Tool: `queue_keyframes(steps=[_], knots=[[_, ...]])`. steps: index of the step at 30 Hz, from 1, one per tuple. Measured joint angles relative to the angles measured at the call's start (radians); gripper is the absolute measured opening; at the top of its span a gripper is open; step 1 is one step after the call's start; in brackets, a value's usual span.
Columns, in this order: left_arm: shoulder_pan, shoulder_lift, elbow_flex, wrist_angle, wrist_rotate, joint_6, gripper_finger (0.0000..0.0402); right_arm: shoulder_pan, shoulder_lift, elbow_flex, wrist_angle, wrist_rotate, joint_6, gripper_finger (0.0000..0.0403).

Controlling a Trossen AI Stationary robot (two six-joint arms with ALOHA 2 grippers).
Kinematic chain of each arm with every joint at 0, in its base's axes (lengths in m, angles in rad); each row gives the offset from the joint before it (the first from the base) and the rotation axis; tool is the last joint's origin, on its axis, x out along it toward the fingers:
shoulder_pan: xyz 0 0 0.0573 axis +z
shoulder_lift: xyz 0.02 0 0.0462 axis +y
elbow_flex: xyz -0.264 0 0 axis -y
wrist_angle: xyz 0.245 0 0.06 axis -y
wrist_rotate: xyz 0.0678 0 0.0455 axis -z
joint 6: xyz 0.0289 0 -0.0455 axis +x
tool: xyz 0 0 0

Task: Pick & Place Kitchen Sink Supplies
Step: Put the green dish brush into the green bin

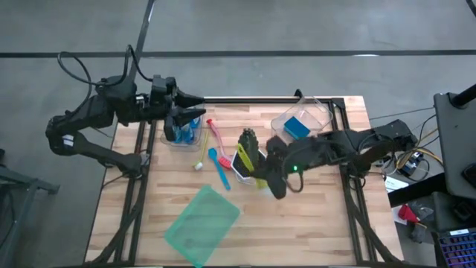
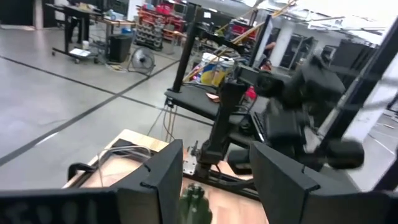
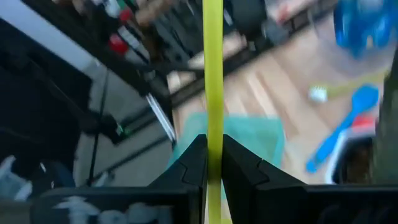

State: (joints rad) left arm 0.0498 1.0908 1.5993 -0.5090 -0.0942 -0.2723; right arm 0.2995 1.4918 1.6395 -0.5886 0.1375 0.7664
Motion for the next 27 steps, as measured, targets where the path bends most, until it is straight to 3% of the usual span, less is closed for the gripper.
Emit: queue_keyframes(steps=[7, 14, 22, 27], knots=[[0.0, 0.0, 0.0, 0.007, 0.052, -0.033, 0.0179, -0.065, 0.0, 0.045, 0.156, 0.023, -0.095, 0.0033], [0.0, 0.013, 0.0, 0.11, 0.105, -0.102, 0.0179, -0.126, 0.002, 0.043, 0.196, 0.023, -0.111, 0.0033], [0.0, 0.082, -0.001, 0.223, 0.207, -0.203, 0.018, -0.134, 0.04, 0.042, 0.352, 0.018, -0.143, 0.0033], [0.0, 0.115, -0.001, 0.24, 0.214, -0.226, 0.0181, -0.135, 0.062, 0.042, 0.377, 0.019, -0.142, 0.0033]])
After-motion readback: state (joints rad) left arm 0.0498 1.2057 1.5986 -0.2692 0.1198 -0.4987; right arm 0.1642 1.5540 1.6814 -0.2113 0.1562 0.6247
